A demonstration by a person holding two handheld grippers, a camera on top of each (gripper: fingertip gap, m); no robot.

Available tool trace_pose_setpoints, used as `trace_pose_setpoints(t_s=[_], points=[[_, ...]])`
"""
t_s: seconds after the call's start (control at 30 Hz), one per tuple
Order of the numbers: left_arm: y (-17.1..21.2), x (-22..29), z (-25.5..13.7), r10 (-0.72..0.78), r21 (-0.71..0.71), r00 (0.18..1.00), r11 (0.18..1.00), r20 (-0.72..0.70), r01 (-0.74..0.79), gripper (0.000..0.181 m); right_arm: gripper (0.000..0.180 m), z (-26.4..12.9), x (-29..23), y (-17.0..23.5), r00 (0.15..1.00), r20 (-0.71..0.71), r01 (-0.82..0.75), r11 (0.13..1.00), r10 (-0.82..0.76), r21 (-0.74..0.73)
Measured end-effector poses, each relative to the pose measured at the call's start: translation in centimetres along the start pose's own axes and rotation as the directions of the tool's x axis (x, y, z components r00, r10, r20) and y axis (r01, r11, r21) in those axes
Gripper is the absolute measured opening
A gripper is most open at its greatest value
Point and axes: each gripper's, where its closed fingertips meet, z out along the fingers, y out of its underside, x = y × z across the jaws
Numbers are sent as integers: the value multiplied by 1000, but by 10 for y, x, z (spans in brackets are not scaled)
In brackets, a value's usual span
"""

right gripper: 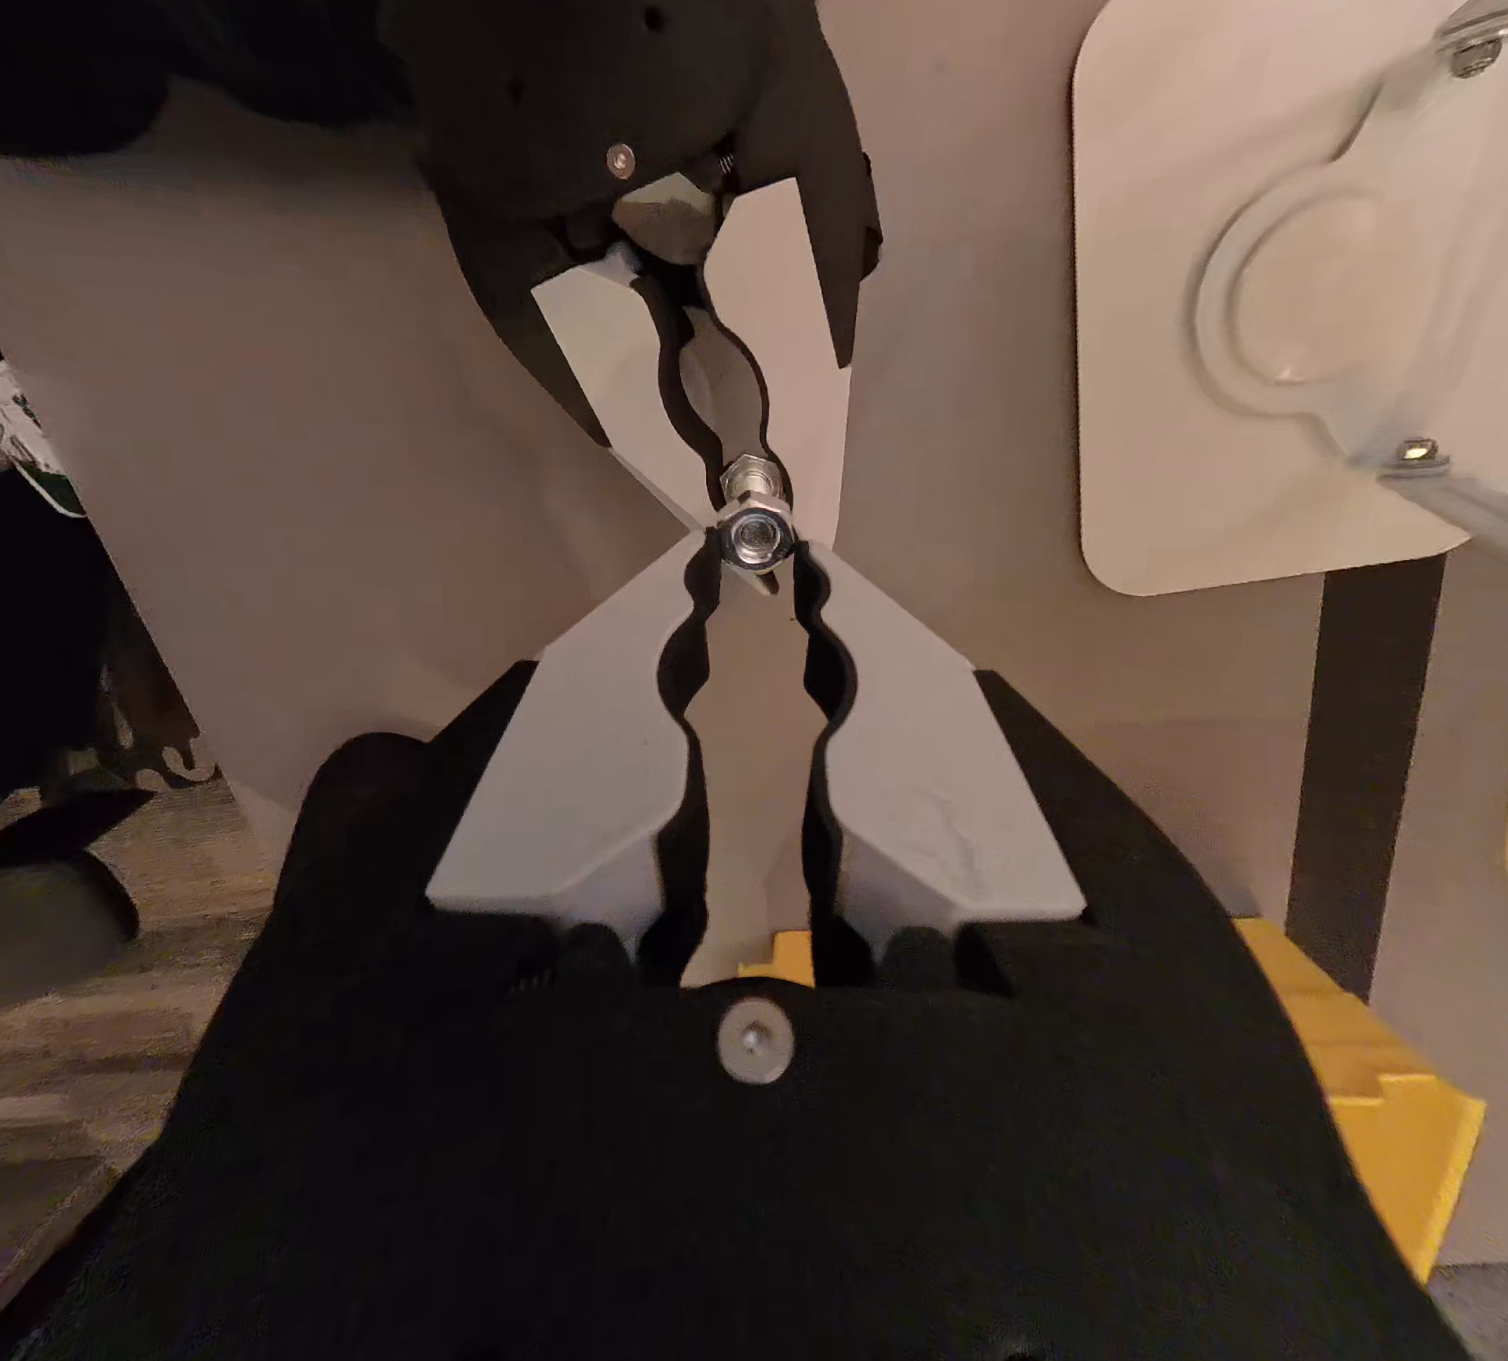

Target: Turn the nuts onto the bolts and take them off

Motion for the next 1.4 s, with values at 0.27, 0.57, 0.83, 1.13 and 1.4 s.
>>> trace_pose_setpoints(t_s=[0.27,0.57,0.83,1.13,1.4], points=[[-3,0,-2,-12,21,1000,1000,-8,12,10,33,-12,6,-8,842,-191,507,861,-504,-39],[-4,0,-2,-6,22,1000,1000,-4,6,10,16,-2,4,-7,822,-150,547,835,-550,-64],[4,2,3,14,-21,1000,1000,-1,-14,10,28,8,1,7,999,-6,34,999,-34,-6],[-4,3,1,-5,22,1000,1000,-19,6,10,31,-7,14,1,836,-209,504,861,-507,-73],[-5,2,0,-6,26,1000,1000,-17,6,10,18,0,6,0,728,-188,653,750,-659,-100]])
